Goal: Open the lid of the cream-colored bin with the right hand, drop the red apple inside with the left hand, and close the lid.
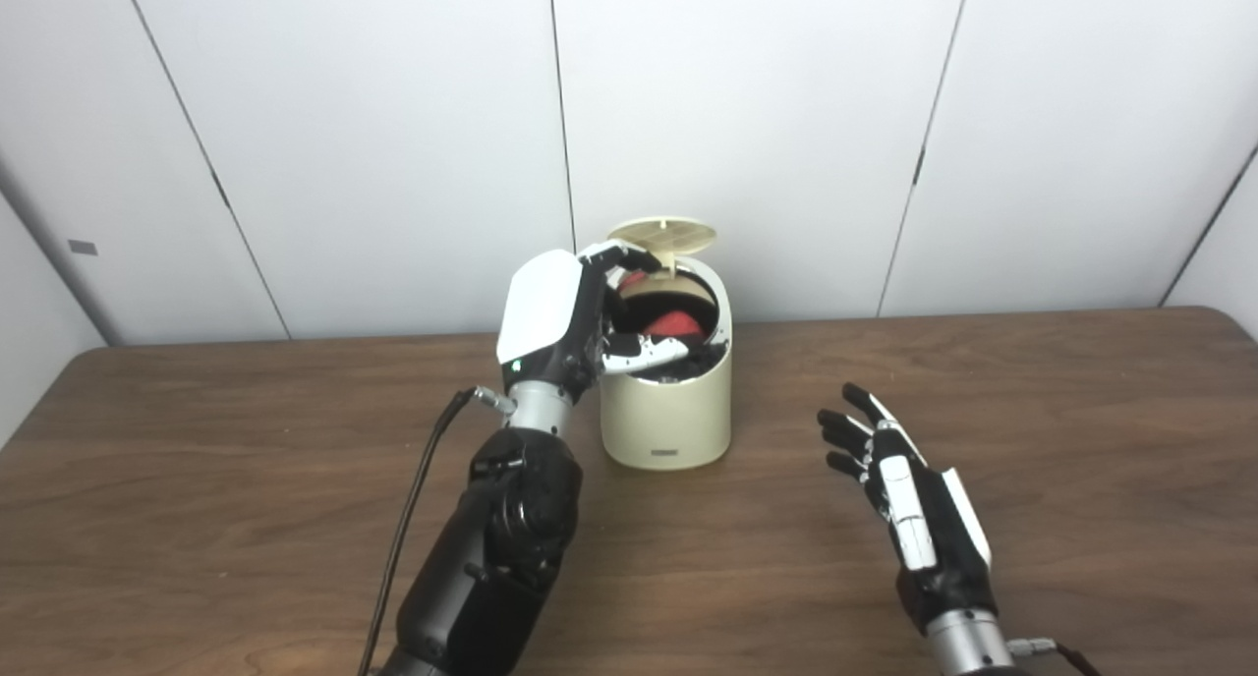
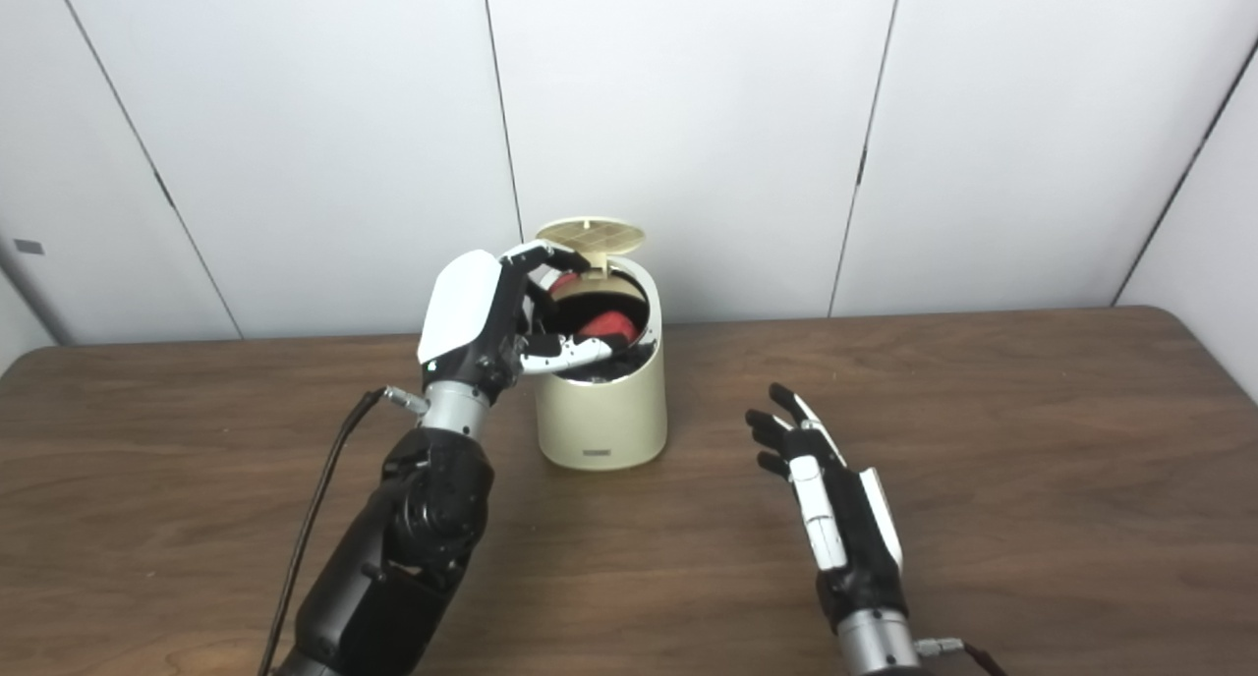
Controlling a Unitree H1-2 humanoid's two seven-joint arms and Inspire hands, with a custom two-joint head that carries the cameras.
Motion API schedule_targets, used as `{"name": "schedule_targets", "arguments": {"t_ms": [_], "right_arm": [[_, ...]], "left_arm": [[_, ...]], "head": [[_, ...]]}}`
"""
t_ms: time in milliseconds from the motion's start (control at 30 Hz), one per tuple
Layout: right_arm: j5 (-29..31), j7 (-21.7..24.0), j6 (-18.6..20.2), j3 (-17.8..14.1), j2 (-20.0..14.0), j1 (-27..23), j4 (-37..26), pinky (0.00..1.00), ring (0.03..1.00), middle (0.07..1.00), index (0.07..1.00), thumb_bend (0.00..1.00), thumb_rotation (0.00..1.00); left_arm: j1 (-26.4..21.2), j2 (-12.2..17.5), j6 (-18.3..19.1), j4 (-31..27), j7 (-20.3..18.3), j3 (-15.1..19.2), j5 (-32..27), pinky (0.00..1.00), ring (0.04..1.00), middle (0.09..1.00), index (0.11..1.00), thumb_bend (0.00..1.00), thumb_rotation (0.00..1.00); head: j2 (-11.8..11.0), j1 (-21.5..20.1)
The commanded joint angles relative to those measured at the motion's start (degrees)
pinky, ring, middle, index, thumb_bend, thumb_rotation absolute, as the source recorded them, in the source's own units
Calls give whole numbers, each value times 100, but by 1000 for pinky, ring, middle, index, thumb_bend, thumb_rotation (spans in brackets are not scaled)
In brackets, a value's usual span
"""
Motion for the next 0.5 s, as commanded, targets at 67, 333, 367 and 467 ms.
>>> {"name": "schedule_targets", "arguments": {"t_ms": [67, 333, 367, 467], "right_arm": [[-39, -35, -191, 41, 55, -182, -108, 791, 837, 813, 896, 589, 1000], [27, -22, -213, 21, 49, -196, -67, 803, 842, 816, 899, 591, 1000], [24, -25, -219, 19, 47, -198, -59, 806, 844, 816, 899, 592, 1000], [4, -40, -220, 18, 46, -203, -52, 812, 849, 819, 902, 592, 1000]], "left_arm": [[-149, -2, 163, 31, -117, -51, 116, 619, 720, 734, 671, 746, 343], [-130, -39, 14, 13, -109, 50, -41, 595, 709, 727, 669, 747, 271], [-114, -68, -35, -1, -105, 99, -145, 582, 704, 725, 668, 746, 252], [-70, -133, -149, -57, -113, 212, -416, 533, 671, 716, 666, 735, 214]], "head": [[-3, 1], [-10, 2], [-12, -5], [-12, -5]]}}
